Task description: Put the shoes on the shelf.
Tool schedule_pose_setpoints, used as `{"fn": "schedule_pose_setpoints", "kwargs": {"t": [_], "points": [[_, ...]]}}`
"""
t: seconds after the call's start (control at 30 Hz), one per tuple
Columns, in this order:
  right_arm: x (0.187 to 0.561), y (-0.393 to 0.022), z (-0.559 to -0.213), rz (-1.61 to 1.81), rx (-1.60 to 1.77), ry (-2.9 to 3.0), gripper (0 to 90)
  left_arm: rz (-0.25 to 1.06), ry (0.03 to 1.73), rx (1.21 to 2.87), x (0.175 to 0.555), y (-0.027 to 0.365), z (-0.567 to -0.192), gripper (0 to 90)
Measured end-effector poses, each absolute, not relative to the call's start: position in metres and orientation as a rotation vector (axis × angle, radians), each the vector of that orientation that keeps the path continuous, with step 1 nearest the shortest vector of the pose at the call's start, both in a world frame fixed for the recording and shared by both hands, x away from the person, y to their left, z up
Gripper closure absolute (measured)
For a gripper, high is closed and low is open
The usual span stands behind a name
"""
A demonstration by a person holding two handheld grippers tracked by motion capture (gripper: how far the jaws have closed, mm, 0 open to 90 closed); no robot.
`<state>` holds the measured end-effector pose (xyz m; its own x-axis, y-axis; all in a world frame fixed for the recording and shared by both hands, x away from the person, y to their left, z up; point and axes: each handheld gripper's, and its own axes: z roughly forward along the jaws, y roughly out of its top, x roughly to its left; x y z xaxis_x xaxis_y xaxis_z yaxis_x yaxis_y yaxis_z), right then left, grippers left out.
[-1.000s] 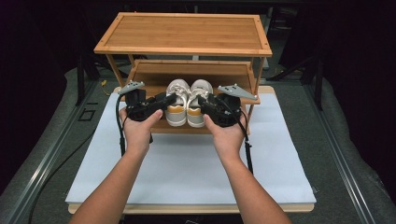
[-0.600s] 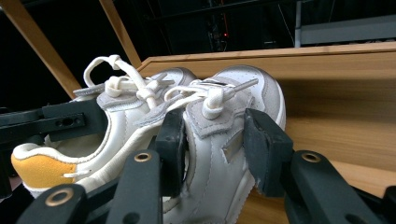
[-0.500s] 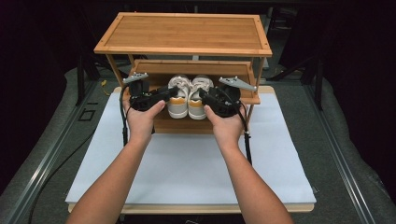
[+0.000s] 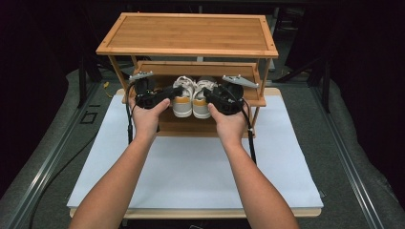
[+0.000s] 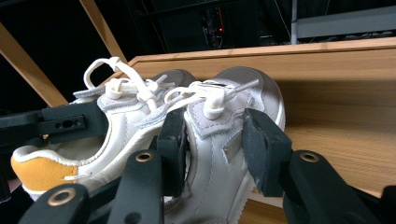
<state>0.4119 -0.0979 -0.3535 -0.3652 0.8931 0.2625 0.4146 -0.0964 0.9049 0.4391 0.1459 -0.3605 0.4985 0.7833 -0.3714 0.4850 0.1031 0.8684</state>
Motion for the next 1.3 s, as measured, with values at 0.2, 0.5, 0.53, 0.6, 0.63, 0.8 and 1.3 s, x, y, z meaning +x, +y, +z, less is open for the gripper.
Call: {"fn": "schedule_pose_setpoints", "kwargs": {"t": [0.2,0.5,0.53,0.6,0.63,0.8,1.3], "points": [[0.417,-0.097,-0.356,1.454,1.433,1.743,60.8,0.299,1.15,1.547,0.444,0.146,-0.364,54.9],[0.424,-0.099,-0.358,1.466,1.466,1.742,60.6,0.284,1.166,1.528,0.449,0.145,-0.366,54.7],[0.425,-0.1,-0.357,1.458,1.472,1.755,60.5,0.282,1.163,1.53,0.45,0.146,-0.366,54.5],[0.426,-0.1,-0.357,1.452,1.486,1.748,60.0,0.281,1.165,1.531,0.45,0.145,-0.365,54.1],[0.427,-0.101,-0.358,1.456,1.487,1.746,59.6,0.281,1.166,1.532,0.45,0.145,-0.365,53.6],[0.427,-0.102,-0.357,1.457,1.504,1.75,57.1,0.262,1.169,1.524,0.451,0.146,-0.364,50.5],[0.43,-0.105,-0.355,1.479,1.508,1.761,52.2,0.273,1.142,1.513,0.452,0.145,-0.357,44.5]]}}
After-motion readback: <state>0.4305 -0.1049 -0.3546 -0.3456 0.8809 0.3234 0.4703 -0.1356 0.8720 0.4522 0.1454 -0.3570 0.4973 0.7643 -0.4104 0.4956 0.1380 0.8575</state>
